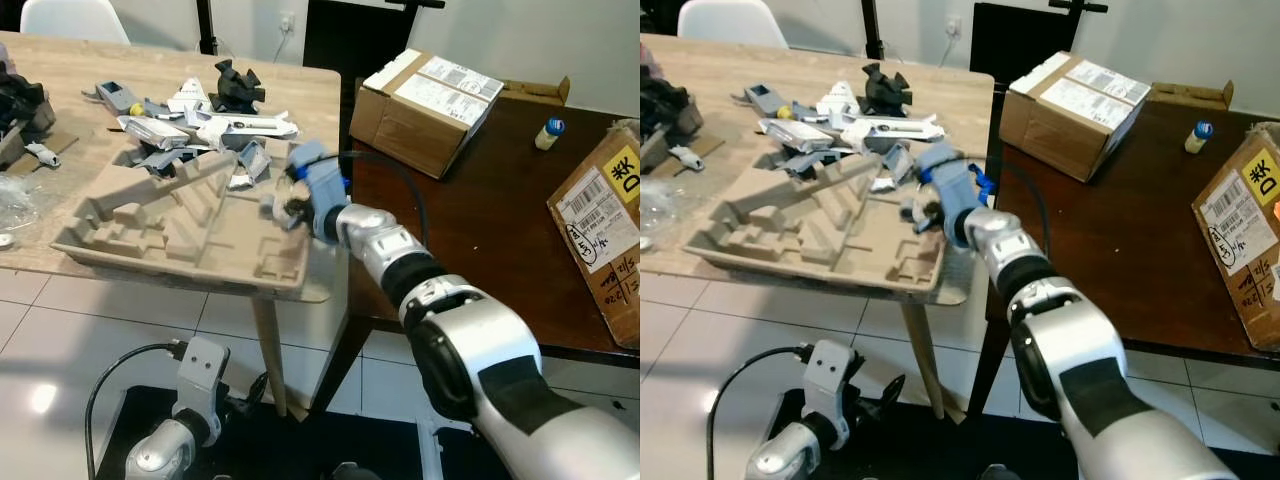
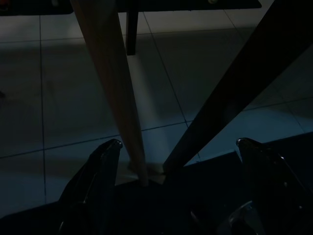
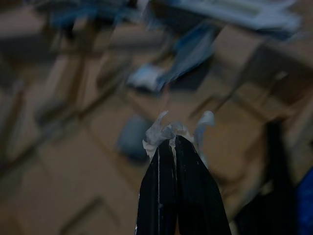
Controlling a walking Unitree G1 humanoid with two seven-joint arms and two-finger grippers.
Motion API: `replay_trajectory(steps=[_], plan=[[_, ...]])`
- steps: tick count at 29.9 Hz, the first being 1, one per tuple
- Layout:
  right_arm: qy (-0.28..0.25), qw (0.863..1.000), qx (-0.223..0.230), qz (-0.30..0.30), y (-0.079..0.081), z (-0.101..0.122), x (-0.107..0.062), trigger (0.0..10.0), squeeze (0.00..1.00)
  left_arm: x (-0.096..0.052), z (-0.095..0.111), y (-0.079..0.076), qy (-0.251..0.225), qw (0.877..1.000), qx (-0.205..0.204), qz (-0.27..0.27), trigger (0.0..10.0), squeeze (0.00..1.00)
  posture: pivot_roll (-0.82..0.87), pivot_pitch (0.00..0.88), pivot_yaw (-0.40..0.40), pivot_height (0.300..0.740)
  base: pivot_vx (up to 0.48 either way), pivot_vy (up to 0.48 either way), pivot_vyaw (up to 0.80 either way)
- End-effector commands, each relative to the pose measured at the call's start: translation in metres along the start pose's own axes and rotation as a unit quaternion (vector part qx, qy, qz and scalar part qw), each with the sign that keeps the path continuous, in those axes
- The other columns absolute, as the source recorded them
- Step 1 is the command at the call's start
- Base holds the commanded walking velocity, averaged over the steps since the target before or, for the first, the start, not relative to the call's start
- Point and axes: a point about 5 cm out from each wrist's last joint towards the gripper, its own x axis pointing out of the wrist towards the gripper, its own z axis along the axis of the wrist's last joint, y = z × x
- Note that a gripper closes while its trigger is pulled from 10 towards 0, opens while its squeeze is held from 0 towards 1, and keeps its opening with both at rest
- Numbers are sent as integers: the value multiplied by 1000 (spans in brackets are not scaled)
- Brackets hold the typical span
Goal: Picking trash to rubbish bin
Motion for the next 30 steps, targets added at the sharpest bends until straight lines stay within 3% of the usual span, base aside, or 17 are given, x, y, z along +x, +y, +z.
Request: replay_trajectory(steps=[1, 2, 3, 5, 8, 10, 13, 16, 17, 19, 24, 25, 27, 30], plan=[[-14, 998, 65, 10, -4, 4, -2, 0, 0, -4, -5, 0, 17, 1000, 8, -4, 10000, 0, 90, 195, -90, 740, 0, 0, 0], [-31, 993, 108, 22, -9, 9, -6, 0, 0, -4, -4, 0, 16, 1000, 7, -4, 10000, 0, 88, 196, -92, 740, 0, 0, 0], [-31, 993, 108, 22, -9, 9, -6, 0, 0, -4, -4, 0, 16, 1000, 7, -4, 10000, 0, 88, 196, -92, 740, 0, 0, 0], [-61, 980, 184, 50, -19, 17, -13, 0, 0, -4, -4, -2, 15, 1000, 6, -7, 10000, 0, 88, 196, -92, 740, 0, 0, 0], [-75, 972, 212, 61, -23, 20, -17, 0, 0, -4, -4, -3, 15, 1000, 5, -8, 10000, 0, 83, 197, -88, 740, 0, 0, 0], [-116, 948, 277, 105, -32, 29, -26, 0, 0, -4, -6, -4, 18, 1000, 5, -12, 10000, 0, 79, 197, -84, 740, 0, 0, 0], [-135, 936, 301, 125, -35, 32, -30, 0, 0, -5, -7, -4, 19, 1000, 5, -13, 10000, 0, 77, 197, -81, 740, 0, 0, 0], [-199, 883, 381, 191, -50, 41, -49, 0, 0, -3, -8, -3, 22, 1000, 4, -15, 10000, 0, 68, 195, -73, 740, 0, 0, 0], [-199, 883, 381, 191, -50, 41, -49, 0, 0, -3, -8, -3, 22, 1000, 4, -15, 10000, 0, 68, 195, -73, 740, 0, 0, 0], [-219, 861, 403, 219, -57, 39, -60, 0, 0, -3, -8, -3, 24, 1000, 4, -17, 10000, 0, 65, 192, -70, 740, 0, 0, 0], [-232, 846, 402, 261, -68, 29, -82, 0, 0, -2, -9, -4, 27, 999, 3, -23, 10000, 0, 61, 184, -64, 740, 0, 0, 0], [-232, 846, 402, 261, -68, 29, -82, 0, 0, -2, -9, -4, 27, 999, 3, -23, 10000, 0, 61, 184, -64, 740, 0, 0, 0], [-231, 842, 368, 320, -64, 24, -105, 0, 0, -2, -11, -4, 32, 999, 3, -26, 10000, 0, 56, 174, -53, 740, 0, 0, 0], [-210, 842, 349, 352, -57, 19, -117, 0, 0, -2, -13, -4, 34, 999, 3, -27, 10000, 0, 48, 170, -51, 740, 0, 0, 0]])
